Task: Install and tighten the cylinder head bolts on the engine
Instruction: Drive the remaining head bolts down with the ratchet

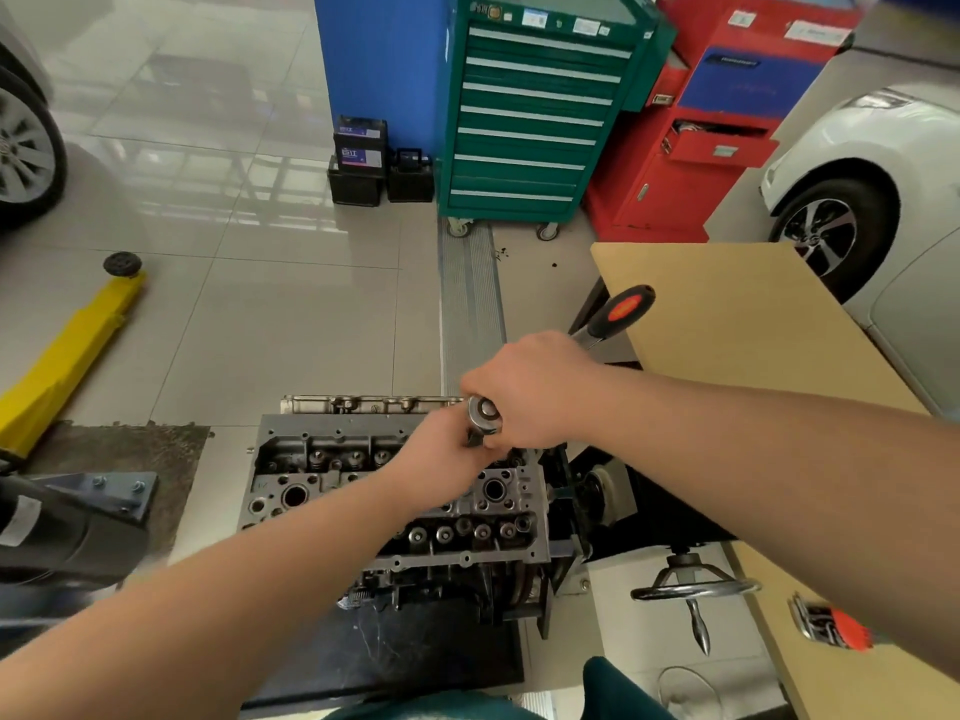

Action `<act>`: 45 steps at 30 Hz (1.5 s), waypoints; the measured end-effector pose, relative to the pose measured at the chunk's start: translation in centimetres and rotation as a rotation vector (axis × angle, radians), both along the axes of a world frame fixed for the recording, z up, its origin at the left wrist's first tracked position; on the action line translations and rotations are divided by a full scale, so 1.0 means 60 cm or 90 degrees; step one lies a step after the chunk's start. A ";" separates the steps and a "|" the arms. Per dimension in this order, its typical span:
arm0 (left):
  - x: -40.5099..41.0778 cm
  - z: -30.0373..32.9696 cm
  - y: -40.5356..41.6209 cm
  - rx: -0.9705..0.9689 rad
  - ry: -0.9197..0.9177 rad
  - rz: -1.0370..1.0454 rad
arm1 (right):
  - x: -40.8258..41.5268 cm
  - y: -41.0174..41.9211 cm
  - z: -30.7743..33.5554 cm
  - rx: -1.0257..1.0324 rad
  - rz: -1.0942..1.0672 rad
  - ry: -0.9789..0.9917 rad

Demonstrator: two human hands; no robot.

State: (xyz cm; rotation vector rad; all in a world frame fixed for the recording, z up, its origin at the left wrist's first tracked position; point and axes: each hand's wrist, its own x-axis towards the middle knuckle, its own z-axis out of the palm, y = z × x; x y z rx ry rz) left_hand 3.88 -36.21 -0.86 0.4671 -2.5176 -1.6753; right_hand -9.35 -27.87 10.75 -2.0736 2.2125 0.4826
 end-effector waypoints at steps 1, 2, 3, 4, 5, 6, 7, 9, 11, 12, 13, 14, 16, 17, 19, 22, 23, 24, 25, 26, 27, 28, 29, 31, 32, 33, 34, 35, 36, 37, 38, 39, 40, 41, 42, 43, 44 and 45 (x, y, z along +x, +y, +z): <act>-0.001 -0.003 0.011 0.051 -0.004 0.026 | 0.002 0.001 -0.002 -0.003 -0.007 0.003; -0.002 -0.004 0.019 0.093 -0.008 0.047 | 0.004 0.002 -0.002 -0.004 -0.011 0.004; -0.002 -0.002 0.022 0.118 -0.007 0.057 | 0.004 0.004 -0.001 -0.003 -0.015 0.001; -0.004 -0.001 0.023 0.133 -0.001 0.057 | 0.003 0.007 0.002 -0.002 -0.017 -0.010; -0.006 0.004 0.024 0.150 0.008 0.053 | -0.002 0.012 0.007 -0.002 -0.017 -0.032; -0.007 0.009 0.025 0.172 0.019 0.047 | -0.008 0.019 0.013 -0.005 -0.015 -0.068; -0.008 0.013 0.027 0.193 0.031 0.042 | -0.016 0.028 0.020 -0.013 -0.007 -0.108; -0.006 0.017 0.027 0.226 0.041 0.045 | -0.028 0.047 0.031 -0.034 0.040 -0.154; 0.000 0.016 0.025 0.275 0.051 0.041 | -0.037 0.062 0.033 -0.044 0.102 -0.154; 0.004 0.016 0.022 0.295 0.061 0.025 | -0.042 0.067 0.032 -0.050 0.117 -0.159; 0.010 0.016 0.019 0.302 0.072 0.003 | -0.048 0.071 0.031 -0.061 0.124 -0.165; 0.015 0.018 0.017 0.296 0.081 -0.017 | -0.054 0.074 0.029 -0.078 0.129 -0.162; 0.021 0.025 0.015 0.269 0.093 -0.031 | -0.063 0.080 0.021 -0.122 0.139 -0.111; 0.021 0.029 0.017 0.253 0.096 -0.022 | -0.067 0.083 0.014 -0.148 0.140 -0.076; 0.016 0.037 0.024 0.238 0.107 0.018 | -0.072 0.088 -0.002 -0.191 0.123 -0.037; 0.014 0.041 0.045 0.183 0.152 0.076 | -0.068 0.083 -0.013 -0.223 0.112 -0.030; 0.015 0.041 0.054 0.179 0.173 0.092 | -0.064 0.079 -0.013 -0.220 0.106 -0.023; 0.018 0.040 0.060 0.188 0.188 0.113 | -0.056 0.076 -0.012 -0.216 0.097 -0.012; 0.020 0.039 0.064 0.206 0.196 0.135 | -0.047 0.073 -0.012 -0.210 0.081 0.001; 0.020 0.037 0.067 0.228 0.199 0.151 | -0.037 0.073 -0.013 -0.202 0.057 0.015; 0.020 0.038 0.068 0.250 0.200 0.159 | -0.026 0.076 -0.013 -0.195 0.026 0.026; 0.019 0.040 0.071 0.269 0.204 0.165 | -0.015 0.081 -0.014 -0.188 -0.009 0.032; 0.019 0.042 0.072 0.290 0.212 0.172 | -0.005 0.085 -0.014 -0.181 -0.043 0.034; 0.022 0.042 0.073 0.326 0.222 0.172 | 0.011 0.092 -0.016 -0.173 -0.092 0.040; 0.025 0.042 0.073 0.336 0.217 0.170 | 0.016 0.093 -0.017 -0.169 -0.106 0.044; 0.028 0.041 0.071 0.339 0.203 0.165 | 0.018 0.093 -0.017 -0.165 -0.118 0.044; 0.029 0.041 0.068 0.341 0.184 0.159 | 0.017 0.092 -0.016 -0.159 -0.133 0.035; 0.029 0.045 0.065 0.341 0.167 0.150 | 0.014 0.091 -0.015 -0.155 -0.148 0.015; 0.029 0.048 0.061 0.336 0.155 0.140 | 0.007 0.089 -0.013 -0.149 -0.157 -0.019; 0.029 0.050 0.057 0.327 0.146 0.132 | 0.000 0.085 -0.011 -0.140 -0.156 -0.060; 0.028 0.052 0.055 0.320 0.137 0.127 | -0.009 0.081 -0.010 -0.124 -0.142 -0.096; 0.028 0.054 0.054 0.315 0.133 0.125 | -0.019 0.075 -0.008 -0.108 -0.113 -0.119; 0.029 0.053 0.054 0.309 0.134 0.122 | -0.029 0.069 -0.007 -0.096 -0.072 -0.130; 0.031 0.051 0.055 0.301 0.143 0.120 | -0.039 0.060 -0.005 -0.091 -0.022 -0.135; 0.034 0.048 0.056 0.296 0.156 0.115 | -0.050 0.051 -0.001 -0.086 0.027 -0.135; 0.039 0.046 0.056 0.290 0.169 0.114 | -0.061 0.041 0.002 -0.081 0.081 -0.129; 0.043 0.042 0.057 0.286 0.177 0.119 | -0.071 0.030 0.005 -0.078 0.138 -0.121; 0.047 0.036 0.057 0.276 0.178 0.125 | -0.079 0.020 0.008 -0.071 0.195 -0.112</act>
